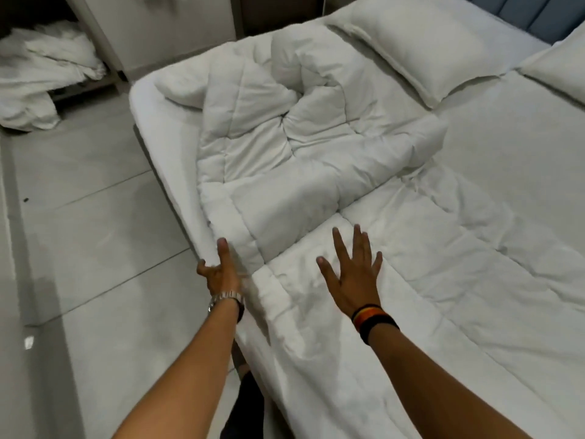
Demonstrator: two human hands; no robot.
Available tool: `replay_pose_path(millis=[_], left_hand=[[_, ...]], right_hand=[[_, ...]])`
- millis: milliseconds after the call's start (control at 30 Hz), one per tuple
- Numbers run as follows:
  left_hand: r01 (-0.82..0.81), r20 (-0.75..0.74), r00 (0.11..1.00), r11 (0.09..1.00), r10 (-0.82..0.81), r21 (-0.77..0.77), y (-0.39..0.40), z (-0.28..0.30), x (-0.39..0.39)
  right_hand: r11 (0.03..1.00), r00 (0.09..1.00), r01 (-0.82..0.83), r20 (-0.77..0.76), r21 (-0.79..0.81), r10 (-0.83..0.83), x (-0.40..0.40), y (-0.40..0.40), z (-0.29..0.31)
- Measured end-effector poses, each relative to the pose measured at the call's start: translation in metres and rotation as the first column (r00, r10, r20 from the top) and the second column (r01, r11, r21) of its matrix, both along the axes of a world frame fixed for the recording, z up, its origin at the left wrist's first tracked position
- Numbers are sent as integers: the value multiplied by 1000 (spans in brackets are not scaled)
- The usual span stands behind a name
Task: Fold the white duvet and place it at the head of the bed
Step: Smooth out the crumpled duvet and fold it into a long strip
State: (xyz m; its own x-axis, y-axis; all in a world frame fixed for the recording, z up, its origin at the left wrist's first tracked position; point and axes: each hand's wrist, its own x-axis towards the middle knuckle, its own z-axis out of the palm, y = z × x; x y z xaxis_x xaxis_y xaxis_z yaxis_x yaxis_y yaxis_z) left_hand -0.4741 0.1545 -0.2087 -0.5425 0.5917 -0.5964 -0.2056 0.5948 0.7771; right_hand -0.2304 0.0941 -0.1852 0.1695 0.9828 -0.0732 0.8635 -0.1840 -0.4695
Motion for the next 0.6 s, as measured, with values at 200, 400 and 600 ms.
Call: replay_pose_path(millis=[200, 400, 600], left_hand=[[81, 30, 996, 996, -82, 41, 140, -16, -13], [3, -1, 1000, 1000, -3, 10, 142, -57, -73], [271, 4, 962, 950, -274, -156, 149, -31, -118]], right_hand=[[998, 1000, 25, -10, 65, -24, -77, 156, -18], [988, 996, -31, 83, -149, 44, -142, 199, -78], [954, 995, 38, 103, -296, -8, -161, 197, -60]])
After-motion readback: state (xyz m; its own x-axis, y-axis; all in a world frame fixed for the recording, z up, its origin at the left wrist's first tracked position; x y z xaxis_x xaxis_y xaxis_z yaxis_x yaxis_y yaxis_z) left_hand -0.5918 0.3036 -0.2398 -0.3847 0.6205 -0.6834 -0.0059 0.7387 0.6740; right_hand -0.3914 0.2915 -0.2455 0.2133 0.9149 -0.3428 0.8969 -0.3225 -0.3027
